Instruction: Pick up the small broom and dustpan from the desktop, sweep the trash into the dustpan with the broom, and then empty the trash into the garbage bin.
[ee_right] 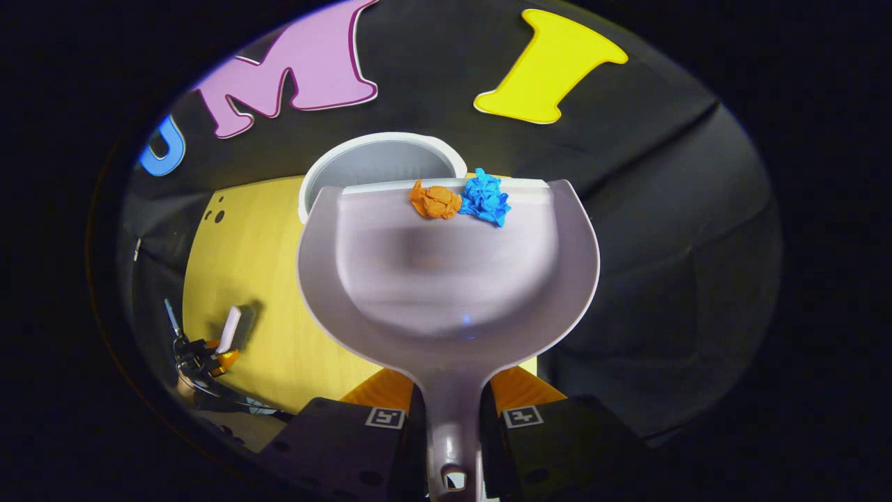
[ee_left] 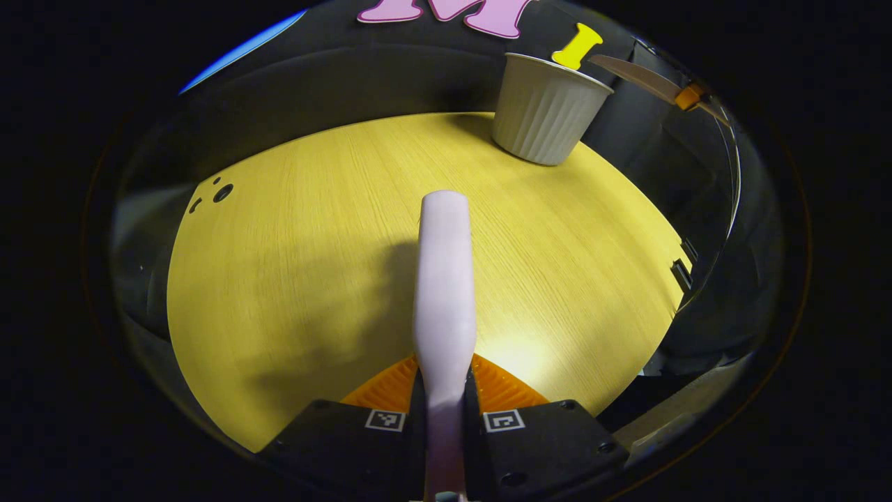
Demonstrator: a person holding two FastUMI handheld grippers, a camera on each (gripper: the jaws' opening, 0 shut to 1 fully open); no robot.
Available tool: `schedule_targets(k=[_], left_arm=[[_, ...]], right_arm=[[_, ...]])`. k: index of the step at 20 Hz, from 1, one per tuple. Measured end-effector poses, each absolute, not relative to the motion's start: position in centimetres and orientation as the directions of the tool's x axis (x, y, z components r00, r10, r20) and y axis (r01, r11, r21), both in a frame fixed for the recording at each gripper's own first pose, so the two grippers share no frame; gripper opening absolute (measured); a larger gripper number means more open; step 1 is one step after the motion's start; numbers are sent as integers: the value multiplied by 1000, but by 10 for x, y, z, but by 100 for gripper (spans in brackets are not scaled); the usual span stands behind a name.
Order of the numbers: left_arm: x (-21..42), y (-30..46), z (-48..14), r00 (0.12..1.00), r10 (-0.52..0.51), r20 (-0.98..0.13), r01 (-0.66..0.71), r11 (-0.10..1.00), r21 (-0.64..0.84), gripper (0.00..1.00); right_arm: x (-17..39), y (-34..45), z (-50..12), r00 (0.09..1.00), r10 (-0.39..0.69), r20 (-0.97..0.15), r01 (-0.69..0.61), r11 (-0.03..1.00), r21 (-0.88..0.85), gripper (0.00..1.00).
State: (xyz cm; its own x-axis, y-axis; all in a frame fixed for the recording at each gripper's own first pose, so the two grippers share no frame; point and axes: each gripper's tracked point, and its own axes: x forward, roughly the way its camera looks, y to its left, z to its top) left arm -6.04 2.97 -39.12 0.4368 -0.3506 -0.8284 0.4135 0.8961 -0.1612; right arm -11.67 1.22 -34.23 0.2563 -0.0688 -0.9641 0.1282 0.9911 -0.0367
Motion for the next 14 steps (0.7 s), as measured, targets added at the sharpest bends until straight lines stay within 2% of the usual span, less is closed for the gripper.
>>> schedule_targets(k=[8,14], left_arm=[[-65,41,-402,443,-333,-833,372,913,-167,27],[-66,43,-404,441,-329,-835,358,918,-173,27]], right_arm=[[-121,7,-322,117,-163,-980,31,987,-161,36],[-118,-16,-308,9,-285,-959,-166,945,-282,35]])
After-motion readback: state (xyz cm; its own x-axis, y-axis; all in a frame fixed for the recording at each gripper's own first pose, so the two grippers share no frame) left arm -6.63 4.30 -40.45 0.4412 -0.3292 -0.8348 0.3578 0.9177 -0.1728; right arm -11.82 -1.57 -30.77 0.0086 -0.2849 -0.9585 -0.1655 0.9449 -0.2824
